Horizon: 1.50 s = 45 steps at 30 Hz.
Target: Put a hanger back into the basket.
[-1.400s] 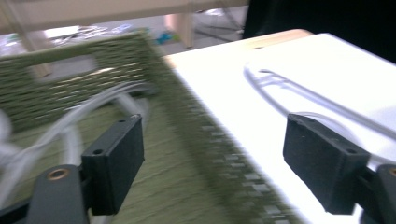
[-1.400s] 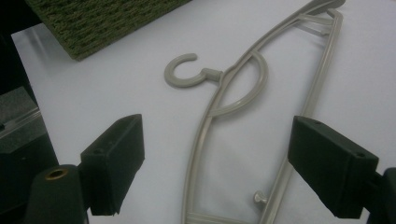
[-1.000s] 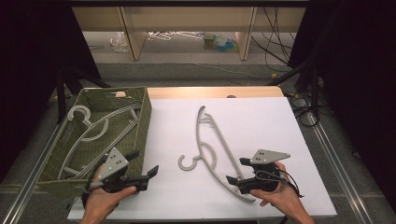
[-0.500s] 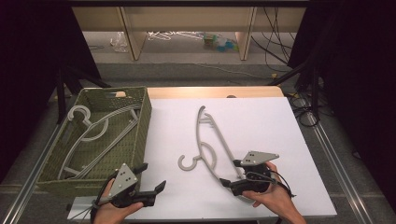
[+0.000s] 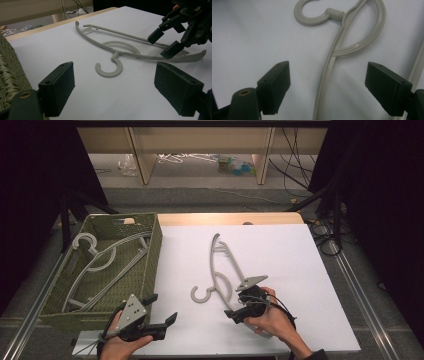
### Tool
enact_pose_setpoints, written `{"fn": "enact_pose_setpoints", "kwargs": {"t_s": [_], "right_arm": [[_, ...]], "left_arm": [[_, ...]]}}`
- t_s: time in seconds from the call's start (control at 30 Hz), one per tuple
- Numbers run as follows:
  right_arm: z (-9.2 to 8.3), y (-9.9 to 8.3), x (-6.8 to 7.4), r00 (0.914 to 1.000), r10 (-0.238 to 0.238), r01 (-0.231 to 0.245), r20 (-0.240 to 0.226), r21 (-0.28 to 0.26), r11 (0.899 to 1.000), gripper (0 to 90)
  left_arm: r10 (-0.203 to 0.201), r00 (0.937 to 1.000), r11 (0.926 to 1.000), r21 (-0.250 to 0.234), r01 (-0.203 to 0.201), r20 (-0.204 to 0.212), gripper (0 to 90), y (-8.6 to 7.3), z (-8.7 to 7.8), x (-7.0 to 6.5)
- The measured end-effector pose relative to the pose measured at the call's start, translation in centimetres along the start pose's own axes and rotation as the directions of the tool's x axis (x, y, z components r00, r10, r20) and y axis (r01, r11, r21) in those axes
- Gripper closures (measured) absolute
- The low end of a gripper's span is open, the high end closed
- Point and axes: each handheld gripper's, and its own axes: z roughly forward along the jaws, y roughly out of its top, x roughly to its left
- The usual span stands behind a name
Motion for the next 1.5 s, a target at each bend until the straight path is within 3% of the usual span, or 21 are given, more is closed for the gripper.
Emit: {"fn": "enact_pose_setpoints", "kwargs": {"t_s": [0.2, 0.3, 0.33, 0.4, 0.47, 0.5, 0.6, 0.63, 0.7, 0.83, 1.07, 1.23, 1.5], "right_arm": [[1.5, 0.9, -0.1, 0.9997, -0.024, 0.024, 0.004, 0.076, 0.997, 22.6], [2.2, 1.3, 0.0, 0.9997, -0.025, 0.026, -0.006, 0.122, 0.992, 30.3], [2.6, 1.5, 0.0, 0.9996, -0.027, 0.027, -0.003, 0.146, 0.989, 34.6], [2.8, 1.5, 0.0, 0.9997, -0.025, 0.025, -0.001, 0.159, 0.987, 35.6], [2.8, 1.8, -0.1, 0.9990, -0.040, 0.036, 0.019, 0.176, 0.984, 44.6], [2.8, 1.8, -0.1, 0.9990, -0.040, 0.036, 0.019, 0.176, 0.984, 44.6], [2.8, 2.0, 0.1, 0.9968, -0.069, 0.060, 0.039, 0.201, 0.978, 48.0], [2.9, 2.2, 0.4, 0.9925, -0.109, 0.094, 0.055, 0.220, 0.971, 51.2], [2.9, 2.3, 0.5, 0.9923, -0.111, 0.096, 0.054, 0.229, 0.969, 55.0], [3.0, 2.8, 0.5, 0.9937, -0.103, 0.089, 0.043, 0.263, 0.961, 66.2], [3.2, 3.3, 0.6, 0.9952, -0.079, 0.060, 0.057, 0.292, 0.955, 67.8], [3.3, 3.4, 0.5, 0.9941, -0.096, 0.076, 0.052, 0.298, 0.951, 71.0], [3.0, 3.2, -0.5, 0.9959, -0.090, 0.084, 0.009, 0.283, 0.955, 81.4]], "left_arm": [[0.002, 0.9999, 0.9999, -0.011, -0.001, 0.013, 16.6, 0.0, 0.1, 0.0], [0.001, 0.9999, 0.9999, -0.011, -0.001, 0.011, 16.5, 0.0, 0.1, 0.0], [0.023, 0.9996, 0.9997, -0.003, -0.023, 0.014, 16.5, 0.1, 0.0, 0.1], [0.022, 0.9995, 0.9997, -0.010, -0.021, 0.023, 16.5, 0.0, 0.1, 0.1], [0.026, 0.9995, 0.9997, 0.001, -0.026, 0.016, 16.6, 0.0, 0.0, 0.1], [0.025, 0.9996, 0.9997, -0.001, -0.025, 0.016, 16.6, 0.0, 0.0, 0.1], [0.023, 0.9995, 0.9997, -0.004, -0.023, 0.019, 16.7, 0.0, 0.1, 0.1], [0.026, 0.9995, 0.9997, 0.001, -0.026, 0.017, 16.7, 0.0, 0.1, 0.1], [0.006, 0.9999, 1.0000, -0.002, -0.006, 0.016, 16.7, 0.0, 0.1, 0.0], [0.012, 0.9997, 0.9999, 0.001, -0.012, 0.019, 16.7, 0.0, 0.0, -0.1], [0.011, 0.9998, 0.9999, 0.001, -0.011, 0.016, 16.8, 0.0, 0.1, -0.1], [0.033, 0.9993, 0.9995, 0.003, -0.033, 0.019, 16.9, 0.1, 0.1, -0.1], [0.039, 0.9992, 0.9992, 0.005, -0.039, 0.012, 17.2, 0.0, 0.0, 0.2]]}}
